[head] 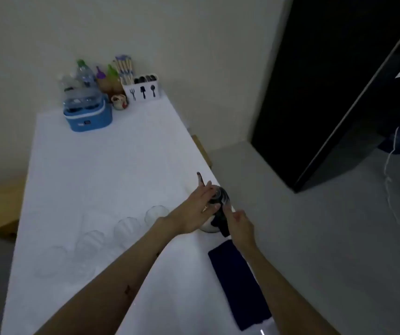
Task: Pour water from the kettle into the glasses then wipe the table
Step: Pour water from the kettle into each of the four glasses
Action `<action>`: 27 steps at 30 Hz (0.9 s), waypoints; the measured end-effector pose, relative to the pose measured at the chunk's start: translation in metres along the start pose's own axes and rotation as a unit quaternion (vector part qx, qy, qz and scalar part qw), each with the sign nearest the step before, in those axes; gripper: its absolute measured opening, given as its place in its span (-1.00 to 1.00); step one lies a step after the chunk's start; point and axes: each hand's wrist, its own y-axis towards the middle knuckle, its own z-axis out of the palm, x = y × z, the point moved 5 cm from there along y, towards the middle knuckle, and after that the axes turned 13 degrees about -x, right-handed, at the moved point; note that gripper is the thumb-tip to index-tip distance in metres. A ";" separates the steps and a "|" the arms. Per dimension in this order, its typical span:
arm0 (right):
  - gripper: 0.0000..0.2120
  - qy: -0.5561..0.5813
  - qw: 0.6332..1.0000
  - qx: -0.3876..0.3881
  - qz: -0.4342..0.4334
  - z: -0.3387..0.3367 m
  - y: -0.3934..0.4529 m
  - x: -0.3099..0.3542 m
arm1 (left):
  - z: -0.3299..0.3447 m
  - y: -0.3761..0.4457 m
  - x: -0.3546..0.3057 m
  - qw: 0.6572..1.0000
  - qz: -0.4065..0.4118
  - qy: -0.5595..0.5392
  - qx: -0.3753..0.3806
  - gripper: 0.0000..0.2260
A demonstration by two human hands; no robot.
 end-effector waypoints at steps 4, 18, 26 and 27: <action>-0.45 -0.012 0.998 0.033 0.056 0.022 0.012 -0.020 | 0.019 0.026 0.011 0.998 -0.033 0.014 0.046 -0.52; -0.72 0.269 0.949 -0.040 0.162 0.019 0.026 -0.028 | 0.042 0.031 0.015 0.995 -0.003 0.100 0.031 -0.48; -0.85 0.291 0.950 -0.046 0.104 -0.018 -0.010 0.010 | 0.009 0.006 -0.031 0.997 0.032 0.066 -0.020 -0.42; -0.82 0.286 0.952 -0.055 0.094 -0.023 -0.018 0.017 | 0.002 -0.001 -0.038 0.996 0.046 0.062 -0.033 -0.42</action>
